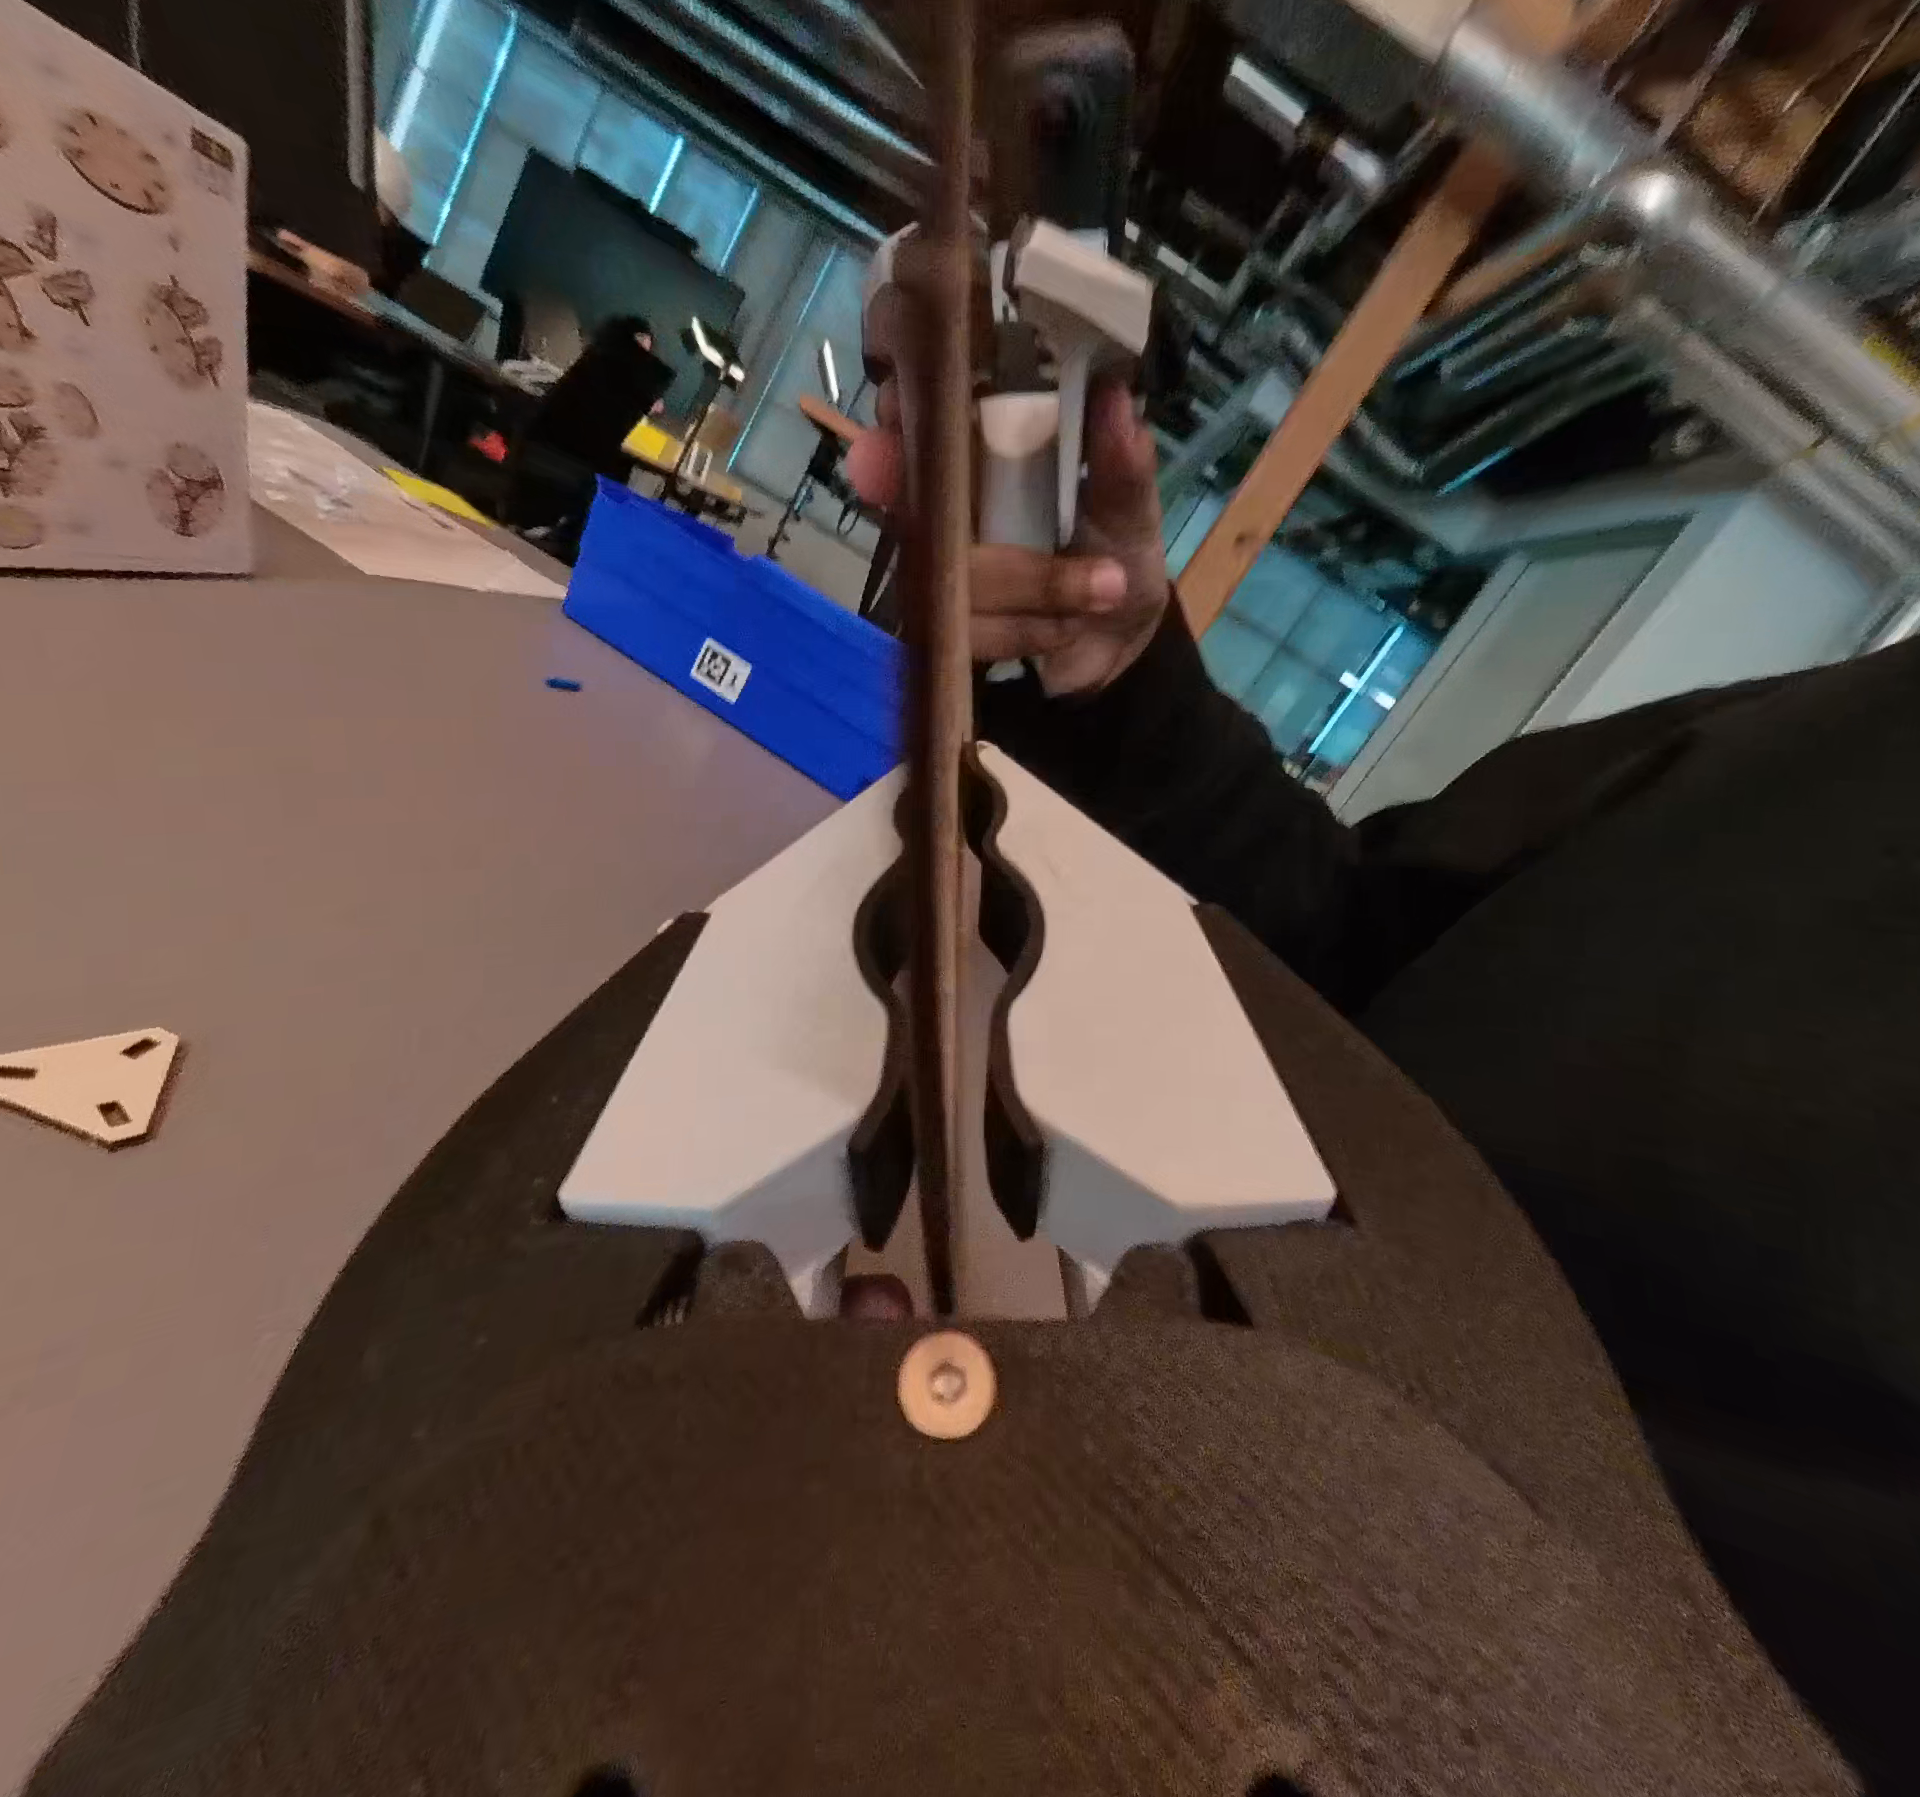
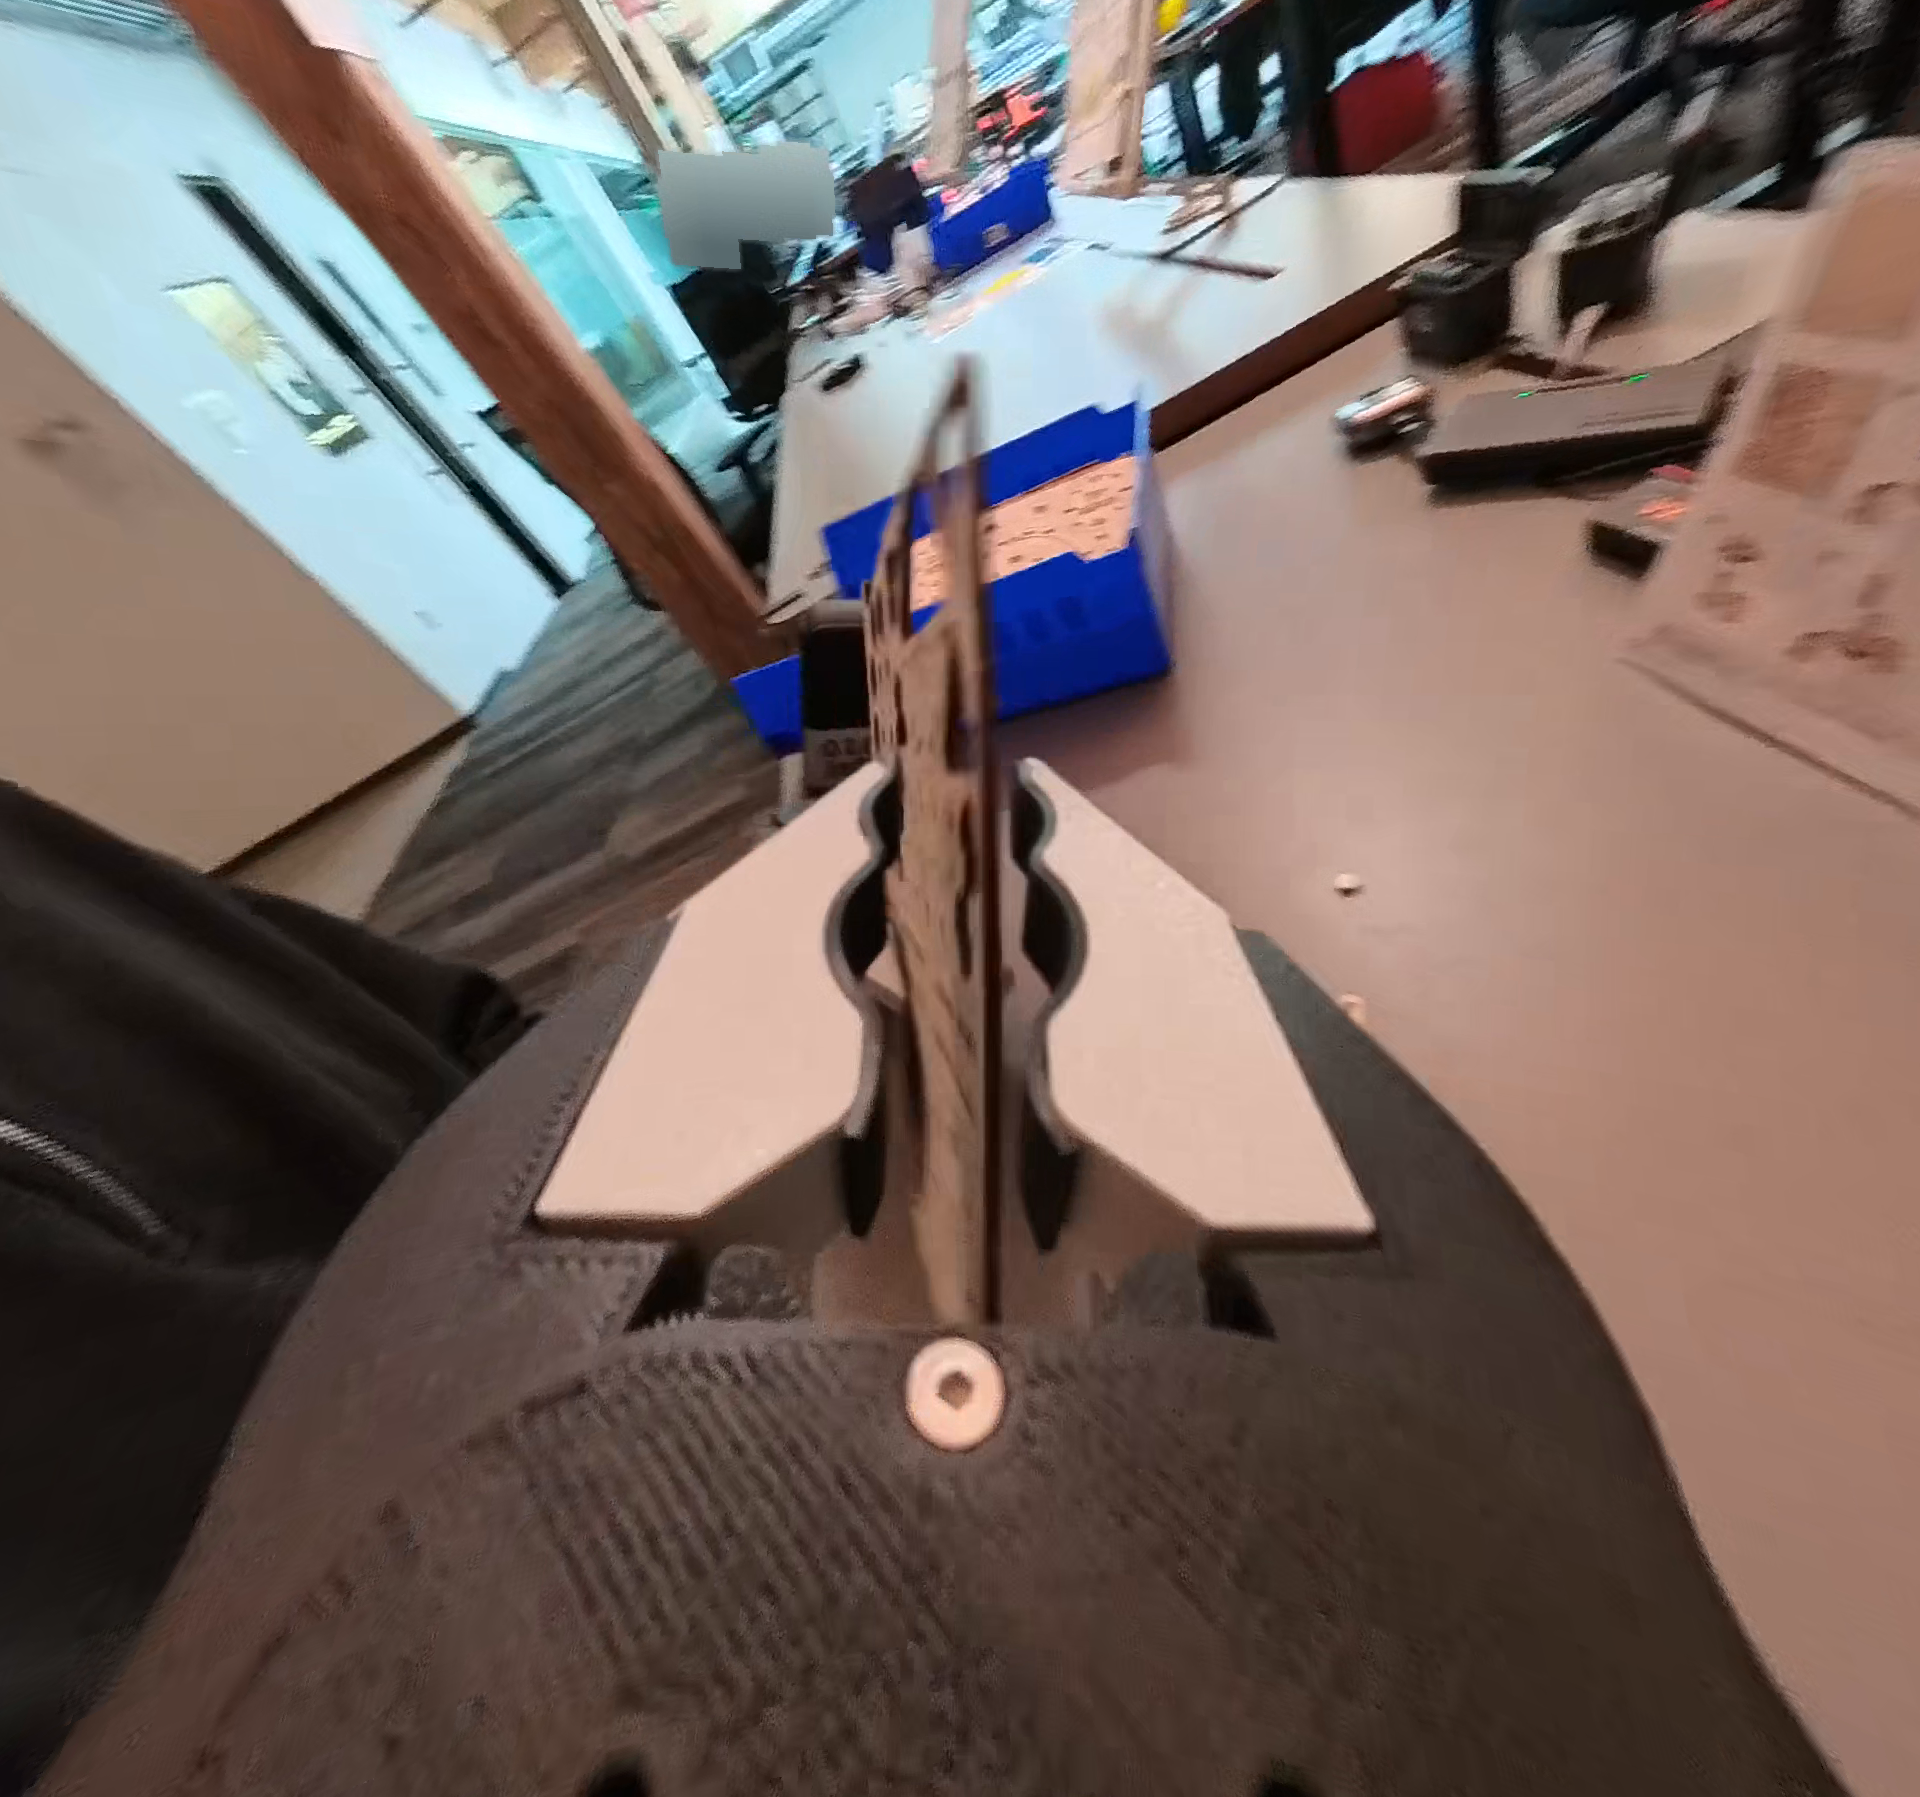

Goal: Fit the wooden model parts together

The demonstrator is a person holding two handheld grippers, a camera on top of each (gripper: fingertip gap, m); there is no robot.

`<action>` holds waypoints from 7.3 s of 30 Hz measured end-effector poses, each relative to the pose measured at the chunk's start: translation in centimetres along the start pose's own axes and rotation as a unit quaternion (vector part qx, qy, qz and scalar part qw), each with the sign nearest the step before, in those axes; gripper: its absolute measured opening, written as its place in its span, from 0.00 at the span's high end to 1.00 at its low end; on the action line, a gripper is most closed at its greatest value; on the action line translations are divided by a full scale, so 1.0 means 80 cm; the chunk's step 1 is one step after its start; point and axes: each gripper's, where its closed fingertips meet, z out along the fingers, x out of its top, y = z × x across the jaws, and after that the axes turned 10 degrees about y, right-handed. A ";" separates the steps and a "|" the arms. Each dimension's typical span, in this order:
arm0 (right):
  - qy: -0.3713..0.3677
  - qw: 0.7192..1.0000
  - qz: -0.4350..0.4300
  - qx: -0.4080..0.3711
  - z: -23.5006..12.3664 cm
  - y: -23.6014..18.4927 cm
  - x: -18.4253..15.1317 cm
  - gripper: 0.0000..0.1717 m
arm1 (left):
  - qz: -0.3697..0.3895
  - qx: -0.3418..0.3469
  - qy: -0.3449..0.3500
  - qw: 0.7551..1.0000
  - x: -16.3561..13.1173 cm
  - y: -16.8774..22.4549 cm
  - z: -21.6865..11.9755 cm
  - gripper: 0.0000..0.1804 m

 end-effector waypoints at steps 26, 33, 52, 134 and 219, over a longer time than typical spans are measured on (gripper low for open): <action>0.143 0.985 0.097 -0.019 -0.018 0.001 -0.063 0.99 | -0.019 -0.003 0.047 0.999 0.033 -0.005 -0.030 0.99; 0.143 0.987 0.063 -0.032 -0.031 0.000 -0.046 1.00 | 0.018 0.114 0.043 0.992 0.044 -0.045 -0.050 0.60; -0.410 0.900 -0.001 0.144 -0.009 -0.126 -0.108 0.99 | 0.221 0.033 -0.083 0.971 0.074 0.127 -0.033 0.55; -0.093 0.995 -0.022 -0.035 0.016 -0.001 -0.116 0.88 | 0.087 0.062 -0.170 0.980 -0.013 0.003 -0.040 0.96; -0.031 0.917 -0.169 -0.360 -0.199 0.007 -0.218 0.70 | 0.119 0.203 -0.204 0.950 -0.075 -0.064 0.048 0.77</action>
